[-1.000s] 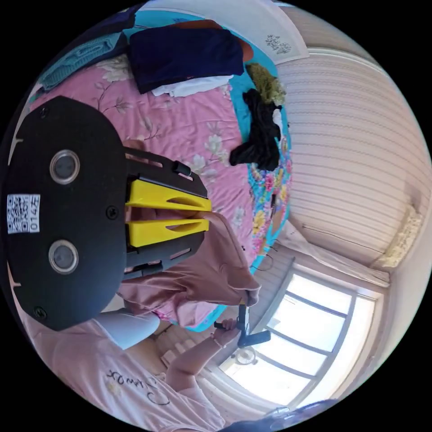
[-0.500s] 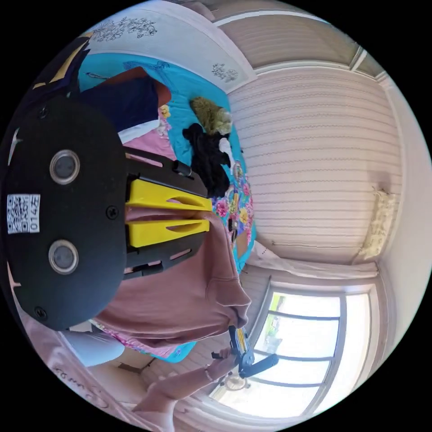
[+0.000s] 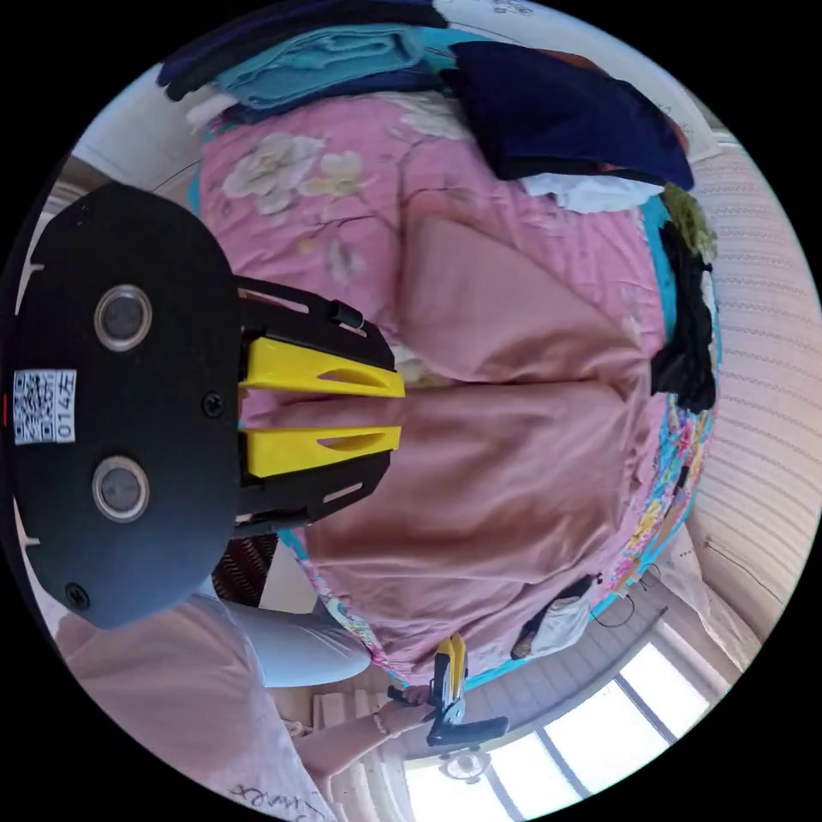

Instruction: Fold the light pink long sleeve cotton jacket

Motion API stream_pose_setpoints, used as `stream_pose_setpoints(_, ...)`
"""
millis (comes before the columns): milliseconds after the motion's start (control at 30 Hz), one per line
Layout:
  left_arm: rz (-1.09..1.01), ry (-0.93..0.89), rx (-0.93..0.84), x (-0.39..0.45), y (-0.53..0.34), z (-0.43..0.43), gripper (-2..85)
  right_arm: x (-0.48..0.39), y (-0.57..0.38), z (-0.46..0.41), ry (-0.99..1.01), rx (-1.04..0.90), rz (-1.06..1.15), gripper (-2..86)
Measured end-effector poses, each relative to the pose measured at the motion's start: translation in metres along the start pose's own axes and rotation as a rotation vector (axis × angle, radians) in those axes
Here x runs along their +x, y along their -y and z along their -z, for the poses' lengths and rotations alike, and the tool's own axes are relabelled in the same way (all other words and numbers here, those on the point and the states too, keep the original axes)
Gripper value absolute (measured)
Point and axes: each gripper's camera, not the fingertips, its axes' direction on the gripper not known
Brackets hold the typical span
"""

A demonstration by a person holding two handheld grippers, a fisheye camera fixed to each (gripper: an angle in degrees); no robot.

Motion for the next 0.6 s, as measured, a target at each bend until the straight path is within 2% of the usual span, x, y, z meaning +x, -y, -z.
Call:
stream_pose_setpoints(133,0.171,-0.084,-0.026,-0.008,-0.073,-0.030,8.2,-0.031,-0.062,-0.020,-0.064,-0.010,-0.106,11.0)
stream_pose_setpoints(267,0.231,-0.098,0.027,-0.017,-0.080,-0.045,9.4,-0.040,-0.062,-0.035,-0.220,0.027,-0.149,10.5)
stream_pose_setpoints(333,0.243,-0.104,0.025,-0.022,-0.079,-0.053,8.9,-0.031,-0.056,-0.059,-0.282,-0.046,-0.161,9.3)
stream_pose_setpoints(467,0.201,-0.095,0.018,-0.032,-0.081,-0.052,5.4,-0.019,-0.052,-0.065,-0.245,-0.080,-0.186,3.3)
stream_pose_setpoints(600,0.174,-0.124,0.076,-0.036,-0.088,-0.026,4.7,-0.007,-0.063,-0.036,-0.163,0.010,-0.202,1.2)
